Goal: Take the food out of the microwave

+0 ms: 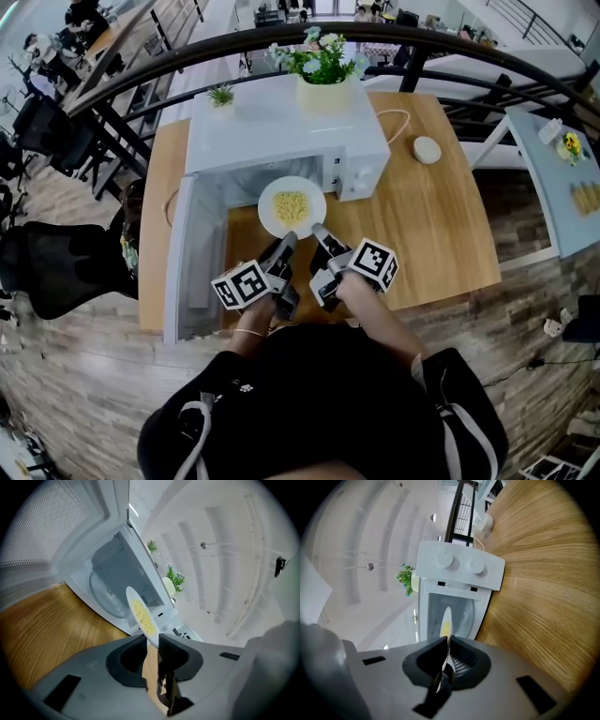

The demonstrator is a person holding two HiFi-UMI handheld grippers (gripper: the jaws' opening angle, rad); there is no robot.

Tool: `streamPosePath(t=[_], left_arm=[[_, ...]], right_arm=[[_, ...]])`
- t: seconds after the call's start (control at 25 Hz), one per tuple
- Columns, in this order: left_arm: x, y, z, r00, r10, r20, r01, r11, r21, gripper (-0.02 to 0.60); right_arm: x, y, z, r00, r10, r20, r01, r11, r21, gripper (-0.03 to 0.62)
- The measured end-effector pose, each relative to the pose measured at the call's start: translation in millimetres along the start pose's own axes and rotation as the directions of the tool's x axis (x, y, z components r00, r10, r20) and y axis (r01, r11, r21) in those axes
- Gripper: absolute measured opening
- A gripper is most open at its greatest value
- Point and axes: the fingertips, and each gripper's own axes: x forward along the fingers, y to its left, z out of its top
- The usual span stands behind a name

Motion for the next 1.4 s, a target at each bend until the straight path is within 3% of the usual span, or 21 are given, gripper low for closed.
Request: streamPosePath(t=[0.48,1.4], left_arm=[[-4.8,-13.2,-11.2,0.999,-0.032,-0.04,0.034,0.997,0.067,0.08],[-5.3,-8.8,-12.9,0.997,-0.02,-0.07,0.025,0.997,0.073,0.08]], right_arm=[[-21.5,-1.1,-3.7,1.0,0.024,0.012,-0.024,1.0,-0.001,0.028],[-21.9,-3.3,-5.3,0.999,0.022,0.034,-0.022,1.0,0.004,0.028]])
